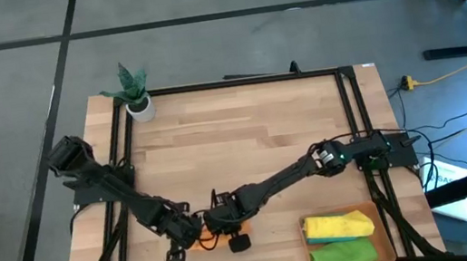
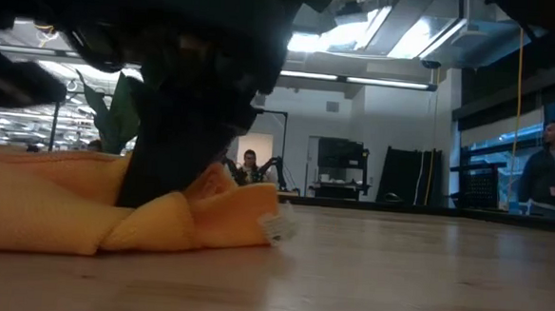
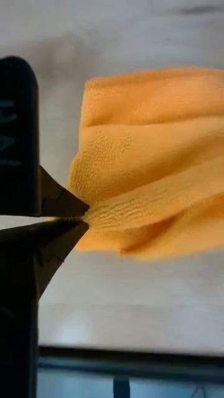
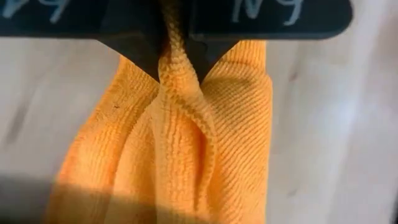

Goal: Roll microfiber towels into tight, uniform cylinder then place into a basket
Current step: Stack the orange microfiber towel on top of the green microfiber towel in the orange bin

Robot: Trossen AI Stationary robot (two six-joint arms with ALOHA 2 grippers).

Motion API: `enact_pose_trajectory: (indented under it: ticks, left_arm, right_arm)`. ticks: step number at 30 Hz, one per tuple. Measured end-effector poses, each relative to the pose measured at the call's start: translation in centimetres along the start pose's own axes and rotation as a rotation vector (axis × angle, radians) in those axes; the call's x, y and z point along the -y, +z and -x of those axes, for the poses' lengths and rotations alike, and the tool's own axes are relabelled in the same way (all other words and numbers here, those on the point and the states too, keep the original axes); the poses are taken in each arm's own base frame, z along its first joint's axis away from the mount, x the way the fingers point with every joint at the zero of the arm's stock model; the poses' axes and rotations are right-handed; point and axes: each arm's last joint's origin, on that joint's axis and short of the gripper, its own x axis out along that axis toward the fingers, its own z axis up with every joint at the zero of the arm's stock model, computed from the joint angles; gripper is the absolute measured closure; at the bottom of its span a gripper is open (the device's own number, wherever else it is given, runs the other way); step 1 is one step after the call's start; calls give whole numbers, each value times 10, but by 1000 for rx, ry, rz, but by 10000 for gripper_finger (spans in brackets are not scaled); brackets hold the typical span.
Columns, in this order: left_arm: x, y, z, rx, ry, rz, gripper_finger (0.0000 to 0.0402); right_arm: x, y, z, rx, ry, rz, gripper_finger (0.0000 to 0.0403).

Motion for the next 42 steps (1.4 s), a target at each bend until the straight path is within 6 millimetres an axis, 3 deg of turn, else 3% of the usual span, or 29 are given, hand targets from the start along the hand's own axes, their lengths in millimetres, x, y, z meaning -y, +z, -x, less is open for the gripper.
enact_pose_trajectory:
  ticks: [9,20,33,42]
  left_arm:
    - [2,-14,30,-34,3,32,401]
    - [14,-31,63,82,-11,6,401]
    - [23,-39,64,121,17,-20,401]
    - [24,-39,64,151,44,-33,401]
  right_arm:
    - [0,6,9,3,-64,6,385]
    - [0,7,29,-91,-157,-5,385]
    - [-4,6,88,-128,-174,-93,385]
    - [-38,-13,142,-226,-179,-121,385]
